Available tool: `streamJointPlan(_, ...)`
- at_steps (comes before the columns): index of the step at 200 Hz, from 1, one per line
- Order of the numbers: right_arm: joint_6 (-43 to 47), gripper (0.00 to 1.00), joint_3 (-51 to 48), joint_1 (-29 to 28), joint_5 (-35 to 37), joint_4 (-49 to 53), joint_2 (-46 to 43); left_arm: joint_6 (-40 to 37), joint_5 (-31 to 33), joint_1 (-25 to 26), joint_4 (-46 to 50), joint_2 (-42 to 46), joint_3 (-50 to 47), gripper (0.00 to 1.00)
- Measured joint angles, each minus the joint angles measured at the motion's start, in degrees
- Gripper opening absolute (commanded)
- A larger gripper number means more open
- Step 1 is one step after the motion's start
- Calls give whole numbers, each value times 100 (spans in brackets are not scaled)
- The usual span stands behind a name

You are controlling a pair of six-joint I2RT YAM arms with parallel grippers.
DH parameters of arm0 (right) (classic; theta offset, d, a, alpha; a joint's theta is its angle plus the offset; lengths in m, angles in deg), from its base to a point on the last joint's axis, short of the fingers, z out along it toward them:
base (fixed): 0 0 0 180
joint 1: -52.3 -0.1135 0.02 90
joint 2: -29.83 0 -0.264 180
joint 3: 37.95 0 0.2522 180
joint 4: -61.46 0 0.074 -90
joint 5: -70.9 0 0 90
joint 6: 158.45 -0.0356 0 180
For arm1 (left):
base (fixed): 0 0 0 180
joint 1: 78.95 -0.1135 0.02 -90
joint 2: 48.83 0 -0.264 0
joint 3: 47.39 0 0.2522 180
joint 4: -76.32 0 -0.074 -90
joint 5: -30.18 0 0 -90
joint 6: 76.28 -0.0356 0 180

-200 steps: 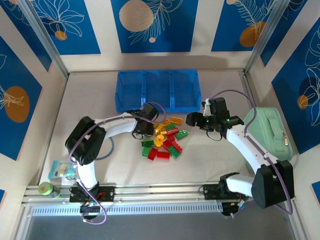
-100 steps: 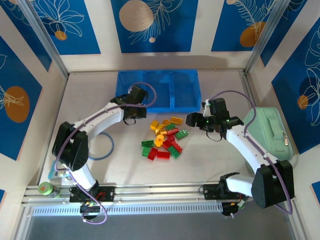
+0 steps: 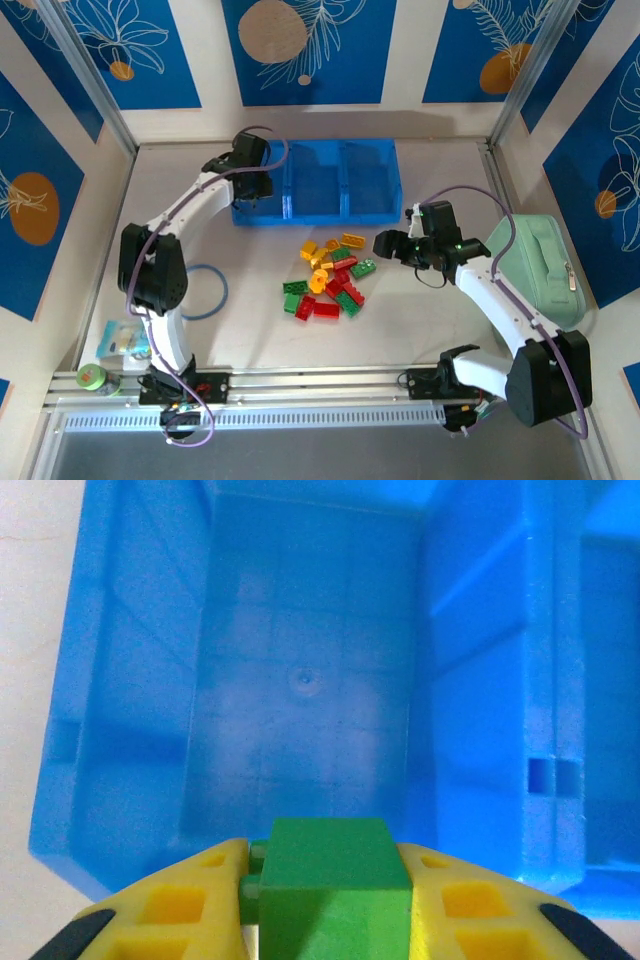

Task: Sort the legos into containers by color
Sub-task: Place the lego in the container.

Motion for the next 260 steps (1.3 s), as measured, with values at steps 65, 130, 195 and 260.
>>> streamJointPlan(65, -20, 73, -11, -44, 0, 105, -74, -52, -79, -83, 205, -498, 555, 28)
streamJointPlan(130, -114, 73, -105, -83, -15, 74, -131, -138, -24, 516, 393, -568, 1189, 30)
streamJointPlan(195, -127, 73, -98, -229, 46, 168, -20, -203, -334, 1012, 623, -1453, 2761, 30)
streamJointPlan(260, -125, 73, -98, -229, 48, 251, -50, -205, -385, 1224, 973, -2120, 3287, 34)
